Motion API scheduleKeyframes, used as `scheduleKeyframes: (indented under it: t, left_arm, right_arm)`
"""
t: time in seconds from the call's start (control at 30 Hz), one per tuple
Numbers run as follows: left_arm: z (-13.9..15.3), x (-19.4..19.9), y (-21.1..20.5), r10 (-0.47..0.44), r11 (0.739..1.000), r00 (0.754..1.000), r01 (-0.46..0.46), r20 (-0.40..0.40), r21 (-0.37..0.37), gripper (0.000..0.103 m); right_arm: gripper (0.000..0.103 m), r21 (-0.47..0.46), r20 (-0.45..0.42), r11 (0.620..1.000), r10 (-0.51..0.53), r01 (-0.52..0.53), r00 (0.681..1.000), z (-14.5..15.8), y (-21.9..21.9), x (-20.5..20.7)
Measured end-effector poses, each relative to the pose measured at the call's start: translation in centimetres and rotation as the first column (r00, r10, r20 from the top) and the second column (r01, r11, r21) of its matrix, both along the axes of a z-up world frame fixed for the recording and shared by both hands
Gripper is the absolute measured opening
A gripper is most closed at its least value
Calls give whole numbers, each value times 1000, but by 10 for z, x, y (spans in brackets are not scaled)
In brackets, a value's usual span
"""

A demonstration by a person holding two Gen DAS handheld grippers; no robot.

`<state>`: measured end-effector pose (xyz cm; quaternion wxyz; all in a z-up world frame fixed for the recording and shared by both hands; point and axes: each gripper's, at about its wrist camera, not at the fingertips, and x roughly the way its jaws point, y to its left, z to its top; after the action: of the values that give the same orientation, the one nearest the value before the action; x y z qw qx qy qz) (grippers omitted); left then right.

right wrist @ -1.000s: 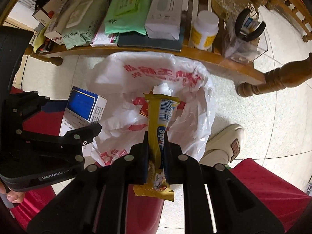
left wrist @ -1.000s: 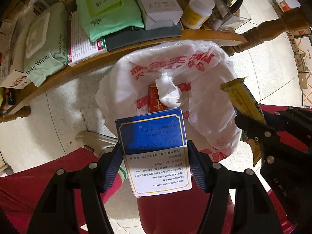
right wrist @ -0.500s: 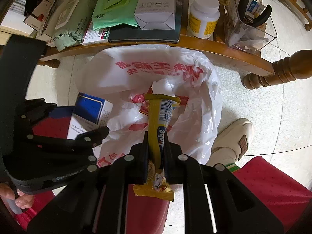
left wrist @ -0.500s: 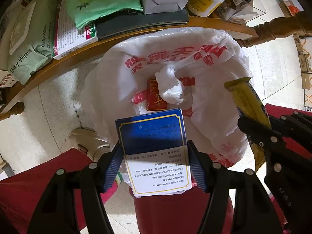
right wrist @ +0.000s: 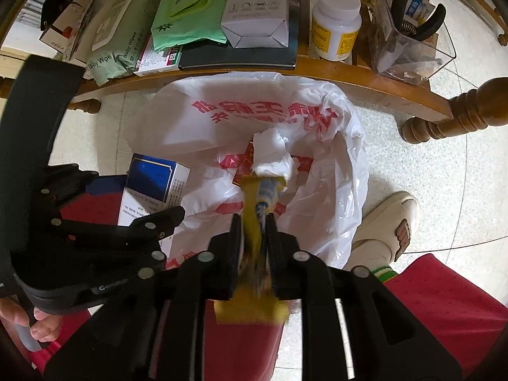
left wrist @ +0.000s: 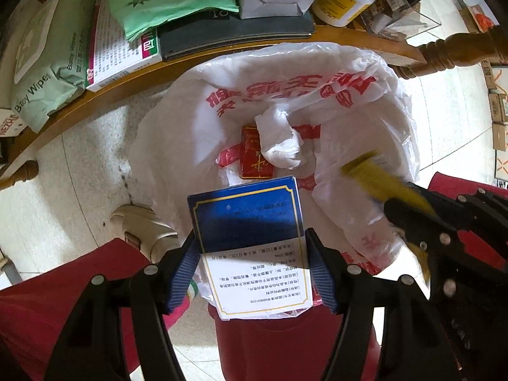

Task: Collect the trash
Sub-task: 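Open the right tool dropping the yellow wrapper while the left tool drops the blue box, then raise both tools back over the table toward the red cup and black box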

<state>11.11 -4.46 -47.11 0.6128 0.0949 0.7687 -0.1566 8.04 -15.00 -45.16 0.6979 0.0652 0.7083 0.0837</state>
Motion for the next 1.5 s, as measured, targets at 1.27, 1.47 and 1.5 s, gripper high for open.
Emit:
scheduleKeyframes:
  t: [1.27,1.47,1.5]
  left_arm:
    - [105,-17,42,-15,1000,995,12,101,29,88]
    - [199,-12,63,-91,995,976,82,199,55,89]
    - [221,-6,65,-105,994,969,94,226,62,90]
  right_arm:
    - [76,-25,192,998,65,-61,979,104,-5,-26]
    - [84,-69,328,982,188,-175,926,186,-2,-35]
    - [87,-78,347,979,205,-190,915,199,-3,-35]
